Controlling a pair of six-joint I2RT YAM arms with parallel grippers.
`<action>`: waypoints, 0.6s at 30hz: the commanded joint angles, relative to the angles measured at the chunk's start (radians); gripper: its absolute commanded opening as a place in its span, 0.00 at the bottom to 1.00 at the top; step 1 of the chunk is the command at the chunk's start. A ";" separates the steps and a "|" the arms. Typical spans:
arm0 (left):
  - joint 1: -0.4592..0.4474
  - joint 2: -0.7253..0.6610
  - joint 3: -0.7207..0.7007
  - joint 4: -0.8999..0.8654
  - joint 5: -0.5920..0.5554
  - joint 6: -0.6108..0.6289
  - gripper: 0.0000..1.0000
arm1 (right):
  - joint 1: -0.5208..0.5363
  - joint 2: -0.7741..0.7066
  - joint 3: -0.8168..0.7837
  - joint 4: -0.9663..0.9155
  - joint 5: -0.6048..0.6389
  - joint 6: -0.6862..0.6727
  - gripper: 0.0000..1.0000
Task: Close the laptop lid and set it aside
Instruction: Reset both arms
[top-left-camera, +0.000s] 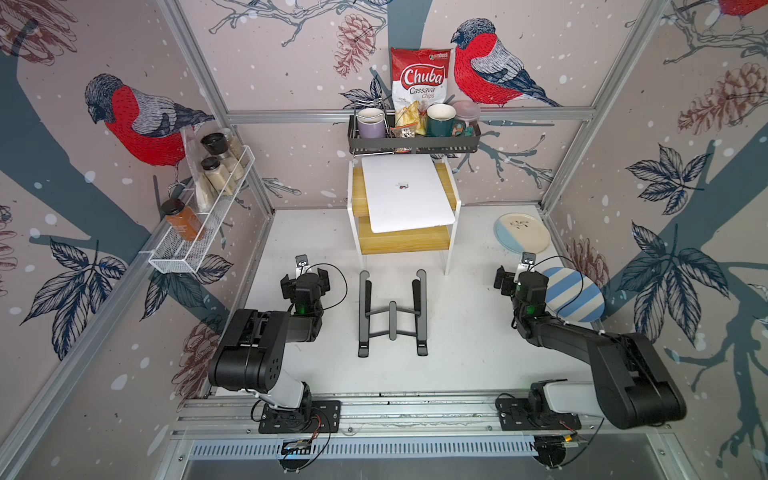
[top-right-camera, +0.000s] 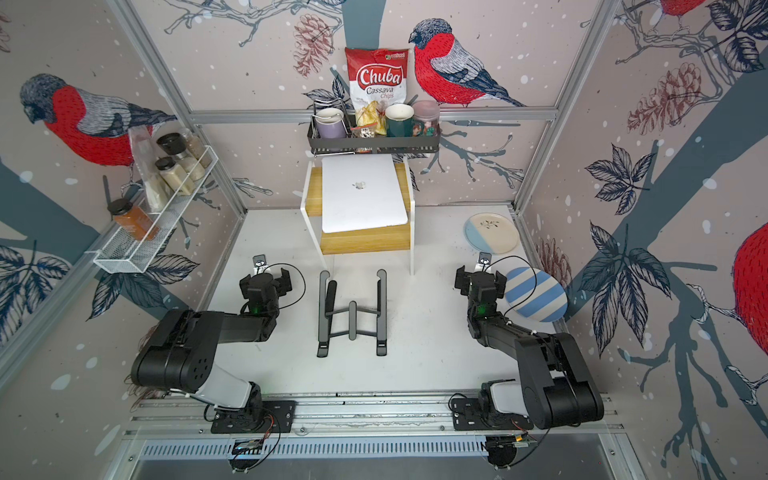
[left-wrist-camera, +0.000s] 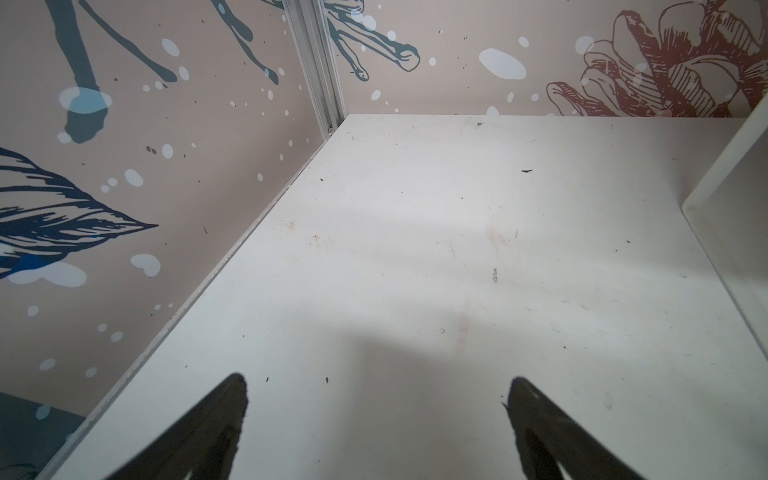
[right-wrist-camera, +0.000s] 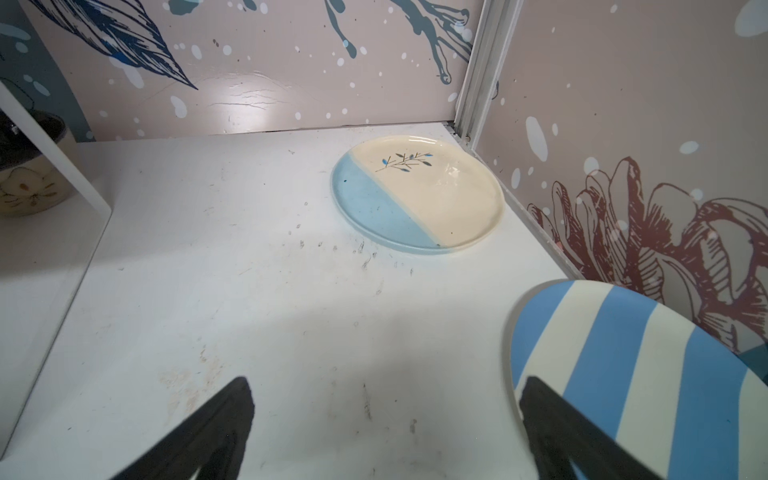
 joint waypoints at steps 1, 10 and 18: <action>-0.002 0.003 0.000 0.033 -0.006 0.003 0.96 | -0.046 0.090 -0.006 0.150 -0.088 0.014 1.00; -0.002 0.002 0.000 0.033 -0.005 0.002 0.96 | -0.131 0.130 0.020 0.122 -0.235 0.062 1.00; -0.002 0.001 -0.002 0.036 -0.004 0.003 0.96 | -0.124 0.131 0.017 0.130 -0.226 0.059 1.00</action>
